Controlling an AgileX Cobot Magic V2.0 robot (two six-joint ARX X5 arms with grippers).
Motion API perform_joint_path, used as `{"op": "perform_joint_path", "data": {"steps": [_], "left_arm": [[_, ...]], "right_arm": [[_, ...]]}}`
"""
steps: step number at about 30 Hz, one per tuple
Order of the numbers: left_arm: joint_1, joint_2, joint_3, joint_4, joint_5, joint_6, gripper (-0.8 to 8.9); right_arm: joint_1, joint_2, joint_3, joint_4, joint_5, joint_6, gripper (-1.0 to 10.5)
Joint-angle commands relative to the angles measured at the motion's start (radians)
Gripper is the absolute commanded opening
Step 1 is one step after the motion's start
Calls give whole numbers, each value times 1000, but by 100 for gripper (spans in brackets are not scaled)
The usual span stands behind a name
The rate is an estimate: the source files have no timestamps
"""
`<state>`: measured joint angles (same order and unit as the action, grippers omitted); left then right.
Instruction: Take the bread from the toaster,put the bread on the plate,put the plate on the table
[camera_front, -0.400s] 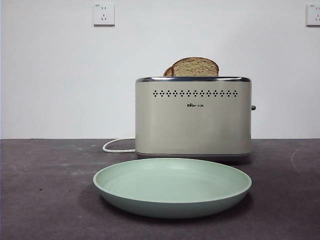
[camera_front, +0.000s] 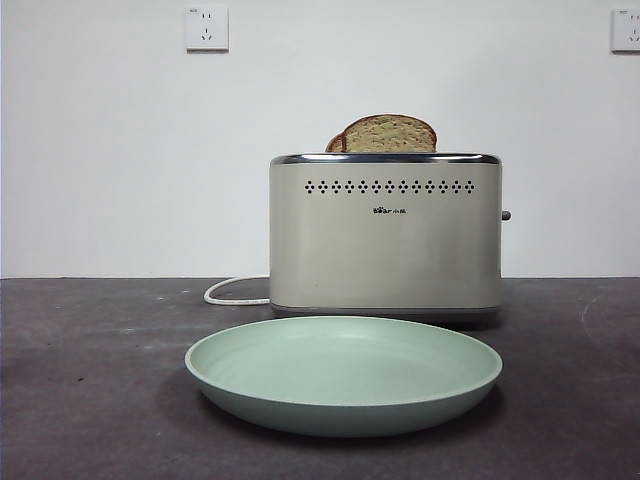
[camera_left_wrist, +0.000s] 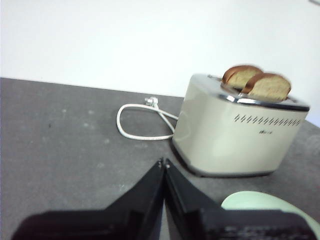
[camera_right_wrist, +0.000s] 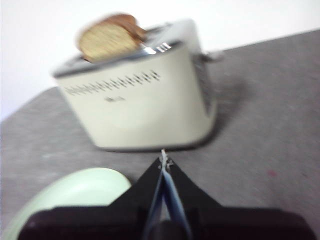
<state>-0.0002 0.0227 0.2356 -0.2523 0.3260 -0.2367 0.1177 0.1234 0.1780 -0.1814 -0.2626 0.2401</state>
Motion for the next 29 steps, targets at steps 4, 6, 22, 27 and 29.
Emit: {"op": "perform_joint_path", "data": {"steps": [4,6,22,27,29], "left_arm": [[2,63,134,-79,68,-6,-7],[2,100,187,-118,108,-6,-7],[1,435,517,-435,339,127,-7],[1,457,542,-464,380,152,-7],[1,457,542,-470,383,152,-7]], "right_arm": [[2,134,175,-97,-29,16,-12],[2,192,256,-164,-57,-13,-12],[3,530,772,-761,-161,-277,-12],[3,568,799,-805,-160,-294,-12],[3,575,799,-813,-159,-294,-11]]}}
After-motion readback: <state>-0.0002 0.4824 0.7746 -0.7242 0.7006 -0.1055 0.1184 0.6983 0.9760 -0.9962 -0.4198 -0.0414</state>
